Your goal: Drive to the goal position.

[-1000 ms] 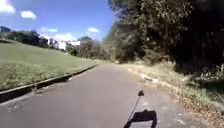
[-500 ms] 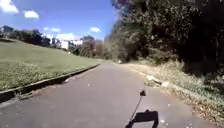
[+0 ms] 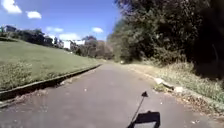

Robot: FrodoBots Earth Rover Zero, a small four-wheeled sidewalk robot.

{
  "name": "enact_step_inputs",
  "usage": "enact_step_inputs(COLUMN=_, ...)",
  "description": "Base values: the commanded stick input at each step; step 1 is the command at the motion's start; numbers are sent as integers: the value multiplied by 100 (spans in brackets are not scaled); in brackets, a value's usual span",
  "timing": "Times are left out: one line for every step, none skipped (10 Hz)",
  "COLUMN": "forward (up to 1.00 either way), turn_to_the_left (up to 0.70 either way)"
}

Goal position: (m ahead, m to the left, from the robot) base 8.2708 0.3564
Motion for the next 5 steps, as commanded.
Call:
enact_step_inputs(forward=100, turn_to_the_left=0)
enact_step_inputs(forward=100, turn_to_the_left=0)
enact_step_inputs(forward=100, turn_to_the_left=0)
enact_step_inputs(forward=100, turn_to_the_left=0)
enact_step_inputs(forward=100, turn_to_the_left=0)
